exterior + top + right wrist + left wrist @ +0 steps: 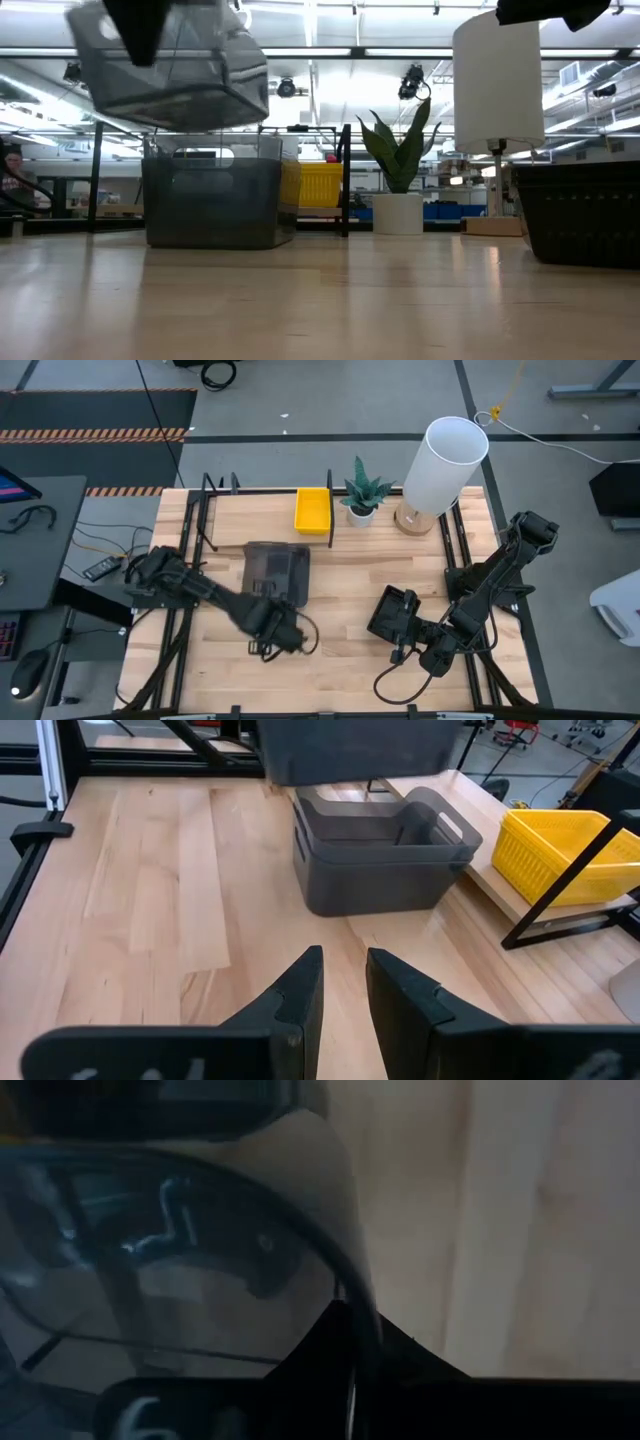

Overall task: Stack baskets on shelf by color
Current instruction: Stack the bottom gray bin on top of the top gray bin, then put the stacked gray bin on the shelf

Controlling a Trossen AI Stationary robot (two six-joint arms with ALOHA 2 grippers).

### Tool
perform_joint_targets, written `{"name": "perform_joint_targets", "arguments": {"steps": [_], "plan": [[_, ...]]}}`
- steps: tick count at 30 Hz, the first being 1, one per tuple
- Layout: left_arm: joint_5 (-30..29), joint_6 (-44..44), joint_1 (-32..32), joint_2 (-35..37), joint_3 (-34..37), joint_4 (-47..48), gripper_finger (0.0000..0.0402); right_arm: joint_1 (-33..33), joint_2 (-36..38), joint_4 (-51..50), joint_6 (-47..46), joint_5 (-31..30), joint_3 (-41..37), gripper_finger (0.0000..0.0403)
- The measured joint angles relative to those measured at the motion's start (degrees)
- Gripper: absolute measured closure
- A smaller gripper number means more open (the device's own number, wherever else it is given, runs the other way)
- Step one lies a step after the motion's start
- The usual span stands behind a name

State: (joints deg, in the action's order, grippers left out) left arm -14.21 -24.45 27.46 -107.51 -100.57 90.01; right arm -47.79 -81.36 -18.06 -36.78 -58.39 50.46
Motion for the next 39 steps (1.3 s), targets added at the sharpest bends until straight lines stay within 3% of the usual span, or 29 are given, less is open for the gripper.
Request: {"name": "perform_joint_targets", "arguments": {"steps": [10,16,22,39], "plan": [[-0.2,6.1,-8.5,0.0,2.7,-5.0,0.0397,0.0,0.0,0.3,0.5,0.0,0.0,0.0318],[0.1,8.0,-9.7,-0.2,9.1,-12.0,0.0391,-0.1,0.0,0.3,0.7,0.0,0.0,0.0318],[0.5,10.0,-9.4,-0.2,10.2,-15.0,0.0373,-0.1,0.0,0.3,0.9,0.0,0.0,0.0318],[3.2,7.1,-7.6,-0.2,11.2,-18.9,0.0191,-0.1,0.0,0.3,0.8,0.0,0.0,0.0318]]}}
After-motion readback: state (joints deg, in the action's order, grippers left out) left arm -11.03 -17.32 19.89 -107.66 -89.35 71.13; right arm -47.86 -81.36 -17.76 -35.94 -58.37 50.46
